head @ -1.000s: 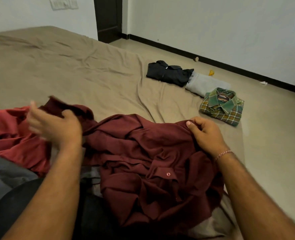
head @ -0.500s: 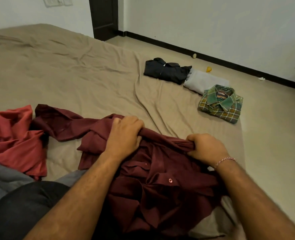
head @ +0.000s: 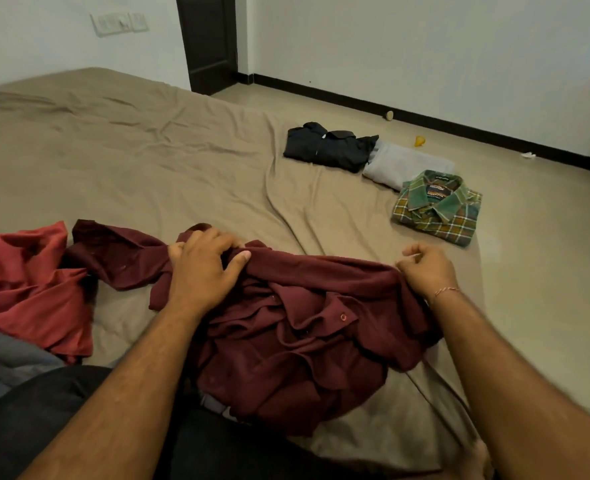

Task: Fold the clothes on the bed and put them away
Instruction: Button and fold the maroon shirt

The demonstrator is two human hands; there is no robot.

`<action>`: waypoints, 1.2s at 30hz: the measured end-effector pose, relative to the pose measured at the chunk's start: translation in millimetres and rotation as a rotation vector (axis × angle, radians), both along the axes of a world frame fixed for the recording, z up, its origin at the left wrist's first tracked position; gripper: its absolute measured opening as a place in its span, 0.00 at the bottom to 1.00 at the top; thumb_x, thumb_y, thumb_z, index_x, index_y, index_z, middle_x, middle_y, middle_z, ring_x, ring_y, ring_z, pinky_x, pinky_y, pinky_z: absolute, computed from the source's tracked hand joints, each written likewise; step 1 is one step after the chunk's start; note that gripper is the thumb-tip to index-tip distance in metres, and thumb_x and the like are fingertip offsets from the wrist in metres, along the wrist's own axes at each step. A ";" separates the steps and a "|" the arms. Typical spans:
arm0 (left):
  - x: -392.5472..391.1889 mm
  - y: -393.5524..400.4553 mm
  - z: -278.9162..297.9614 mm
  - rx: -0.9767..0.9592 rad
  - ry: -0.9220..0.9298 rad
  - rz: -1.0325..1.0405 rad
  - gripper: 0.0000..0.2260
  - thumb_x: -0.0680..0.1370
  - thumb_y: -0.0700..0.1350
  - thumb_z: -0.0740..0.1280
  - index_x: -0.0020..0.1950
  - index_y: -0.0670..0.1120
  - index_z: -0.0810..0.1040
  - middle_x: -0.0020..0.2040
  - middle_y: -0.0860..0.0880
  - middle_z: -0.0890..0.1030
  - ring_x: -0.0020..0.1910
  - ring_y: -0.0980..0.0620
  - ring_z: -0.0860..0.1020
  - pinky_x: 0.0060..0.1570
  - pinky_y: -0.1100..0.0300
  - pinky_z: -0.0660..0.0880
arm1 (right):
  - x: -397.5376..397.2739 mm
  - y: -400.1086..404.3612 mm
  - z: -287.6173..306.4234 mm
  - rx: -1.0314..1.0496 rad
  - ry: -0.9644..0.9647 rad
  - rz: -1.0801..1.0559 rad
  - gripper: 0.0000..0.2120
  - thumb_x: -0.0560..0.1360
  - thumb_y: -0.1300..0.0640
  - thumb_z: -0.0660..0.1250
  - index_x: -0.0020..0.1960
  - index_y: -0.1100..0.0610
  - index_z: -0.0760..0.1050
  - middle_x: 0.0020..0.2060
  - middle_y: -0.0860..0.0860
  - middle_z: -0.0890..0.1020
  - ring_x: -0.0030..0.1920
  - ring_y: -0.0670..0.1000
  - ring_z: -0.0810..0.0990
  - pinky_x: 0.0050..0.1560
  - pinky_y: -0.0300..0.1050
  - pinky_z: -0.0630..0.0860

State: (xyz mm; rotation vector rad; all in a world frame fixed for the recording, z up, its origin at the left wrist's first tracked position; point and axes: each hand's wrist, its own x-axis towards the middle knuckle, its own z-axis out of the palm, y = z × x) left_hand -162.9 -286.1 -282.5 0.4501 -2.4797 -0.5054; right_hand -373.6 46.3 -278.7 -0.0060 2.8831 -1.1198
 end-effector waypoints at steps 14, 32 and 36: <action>-8.2 -7.4 -2.9 0.116 0.034 0.101 0.05 0.80 0.54 0.70 0.50 0.55 0.77 0.48 0.57 0.80 0.52 0.49 0.77 0.55 0.47 0.62 | 101.7 60.9 -51.3 -0.038 0.127 0.085 0.32 0.68 0.51 0.81 0.68 0.47 0.72 0.60 0.46 0.71 0.59 0.51 0.77 0.63 0.52 0.78; -4.2 -15.7 26.4 0.135 -0.081 -0.264 0.13 0.77 0.41 0.75 0.48 0.61 0.82 0.48 0.65 0.83 0.51 0.59 0.81 0.61 0.57 0.76 | 86.3 64.4 -40.2 -0.096 0.426 0.173 0.08 0.78 0.63 0.72 0.50 0.52 0.85 0.49 0.47 0.82 0.53 0.45 0.80 0.55 0.32 0.71; -11.5 -26.3 77.9 0.147 -0.007 -0.251 0.13 0.78 0.39 0.75 0.46 0.59 0.80 0.44 0.76 0.79 0.46 0.63 0.78 0.47 0.77 0.69 | 69.2 56.6 10.0 -0.298 0.315 0.152 0.08 0.83 0.58 0.63 0.48 0.48 0.78 0.43 0.42 0.82 0.47 0.50 0.81 0.47 0.44 0.71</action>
